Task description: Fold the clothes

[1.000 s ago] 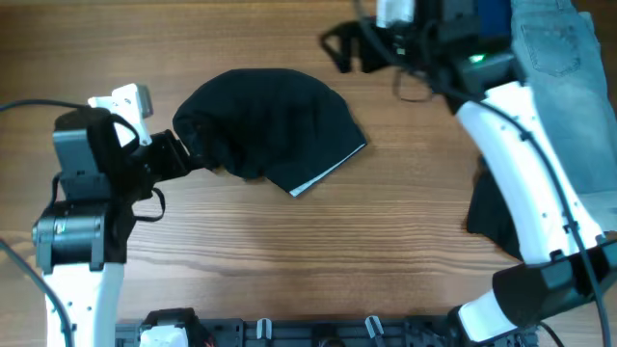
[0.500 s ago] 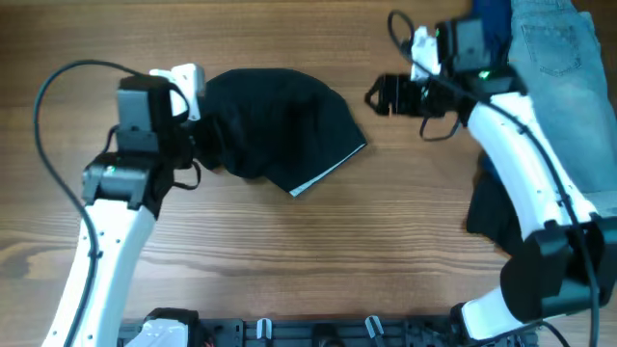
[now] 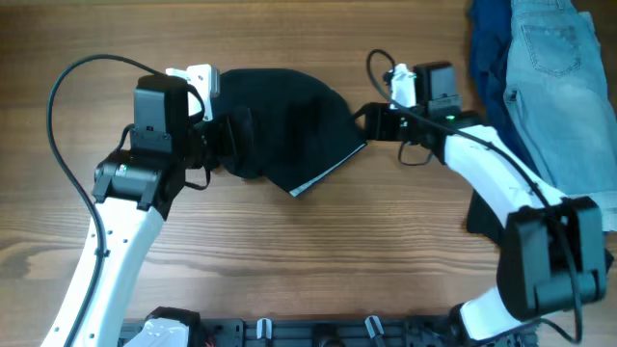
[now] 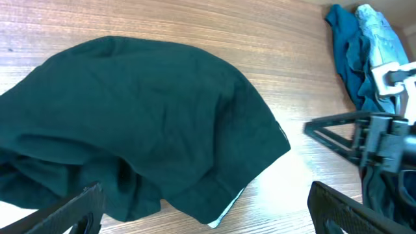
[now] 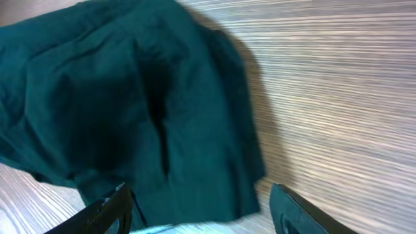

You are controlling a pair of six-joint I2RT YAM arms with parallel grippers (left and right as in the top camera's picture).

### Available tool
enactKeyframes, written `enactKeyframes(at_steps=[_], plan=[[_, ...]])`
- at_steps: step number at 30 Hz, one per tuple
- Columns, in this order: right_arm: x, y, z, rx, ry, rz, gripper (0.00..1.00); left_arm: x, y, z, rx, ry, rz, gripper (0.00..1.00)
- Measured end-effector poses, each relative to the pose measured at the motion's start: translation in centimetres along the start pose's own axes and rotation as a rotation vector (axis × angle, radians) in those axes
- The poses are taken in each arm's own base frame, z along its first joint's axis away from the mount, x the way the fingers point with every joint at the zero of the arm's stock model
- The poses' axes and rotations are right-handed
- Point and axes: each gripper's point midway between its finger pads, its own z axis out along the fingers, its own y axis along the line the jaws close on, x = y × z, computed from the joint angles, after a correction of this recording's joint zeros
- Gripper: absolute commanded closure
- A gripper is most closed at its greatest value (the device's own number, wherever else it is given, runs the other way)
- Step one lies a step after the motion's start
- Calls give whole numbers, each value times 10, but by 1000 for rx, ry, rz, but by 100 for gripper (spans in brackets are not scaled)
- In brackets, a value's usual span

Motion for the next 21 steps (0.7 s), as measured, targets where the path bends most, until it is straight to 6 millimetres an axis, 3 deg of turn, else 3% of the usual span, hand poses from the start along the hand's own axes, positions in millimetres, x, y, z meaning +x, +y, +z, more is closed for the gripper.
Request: enactKeyframes(at_steps=[4,9,15,21], plan=[[8,6,21,-16,26,-9,32,0,0,0,0,-2,1,0],[25,-7,41,15,80,17,31,0,0,0,-3,-2,1,0],[24,-20,42,83,67,25,27,0,0,0,-3,-1,1,0],[22,-27,41,124,56,26,36,0,0,0,-3,-2,1,0]])
